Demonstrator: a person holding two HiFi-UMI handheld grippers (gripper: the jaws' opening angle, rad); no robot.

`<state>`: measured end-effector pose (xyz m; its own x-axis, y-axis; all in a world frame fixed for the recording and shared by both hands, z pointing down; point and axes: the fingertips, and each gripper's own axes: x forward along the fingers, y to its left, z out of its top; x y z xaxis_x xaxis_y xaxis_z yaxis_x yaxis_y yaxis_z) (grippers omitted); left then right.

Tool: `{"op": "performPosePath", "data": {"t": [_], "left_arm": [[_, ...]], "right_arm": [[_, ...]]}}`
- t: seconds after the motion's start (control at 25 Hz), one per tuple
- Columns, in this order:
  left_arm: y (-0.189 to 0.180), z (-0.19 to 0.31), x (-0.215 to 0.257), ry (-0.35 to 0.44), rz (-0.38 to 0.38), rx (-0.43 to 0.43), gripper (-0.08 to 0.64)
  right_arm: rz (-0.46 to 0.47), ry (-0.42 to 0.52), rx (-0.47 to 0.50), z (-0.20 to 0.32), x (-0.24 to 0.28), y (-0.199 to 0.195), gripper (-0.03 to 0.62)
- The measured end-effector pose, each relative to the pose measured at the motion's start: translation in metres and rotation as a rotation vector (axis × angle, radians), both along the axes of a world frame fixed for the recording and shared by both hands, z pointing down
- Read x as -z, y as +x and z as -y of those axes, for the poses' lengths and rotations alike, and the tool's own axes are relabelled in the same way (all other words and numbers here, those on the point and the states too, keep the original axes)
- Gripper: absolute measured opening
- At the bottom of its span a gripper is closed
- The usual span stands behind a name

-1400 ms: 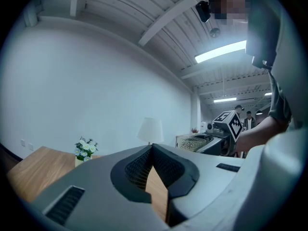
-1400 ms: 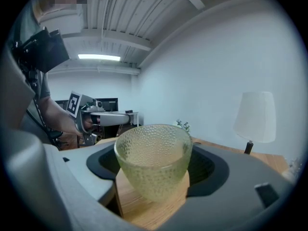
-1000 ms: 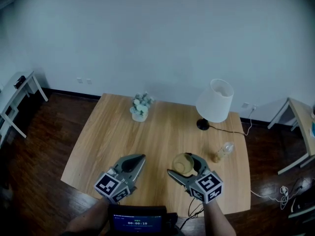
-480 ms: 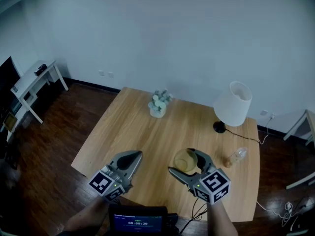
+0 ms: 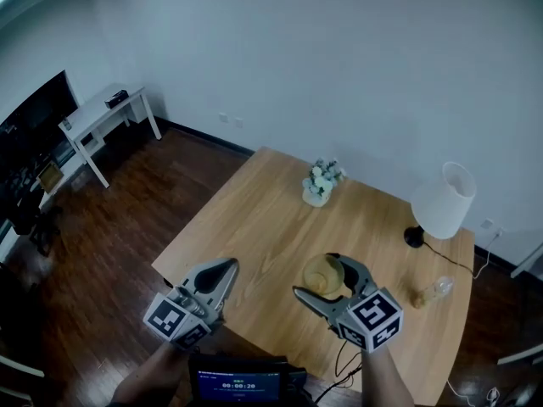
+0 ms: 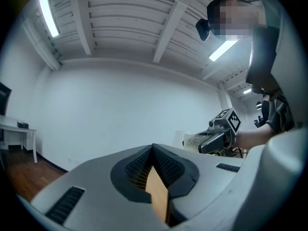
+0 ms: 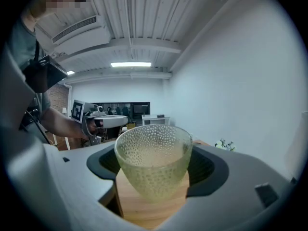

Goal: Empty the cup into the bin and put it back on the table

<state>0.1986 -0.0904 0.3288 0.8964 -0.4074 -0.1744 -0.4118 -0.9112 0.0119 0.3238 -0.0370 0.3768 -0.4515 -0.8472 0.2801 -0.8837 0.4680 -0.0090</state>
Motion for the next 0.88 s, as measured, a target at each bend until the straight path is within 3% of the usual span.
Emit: {"op": "performPosePath", "data": {"t": [0.4,0.88], "left_arm": [[-0.091,0.027,0.004,0.023,-0.012,0.161,-0.009],[-0.175,0.051,0.008,0.004,-0.029,0.212,-0.009]], "right_arm": [[-0.020,0.009,0.078,0.035,0.014,-0.066,0.397],[-0.040,0.014,0.154,0.072,0.022,-0.150,0.397]]}}
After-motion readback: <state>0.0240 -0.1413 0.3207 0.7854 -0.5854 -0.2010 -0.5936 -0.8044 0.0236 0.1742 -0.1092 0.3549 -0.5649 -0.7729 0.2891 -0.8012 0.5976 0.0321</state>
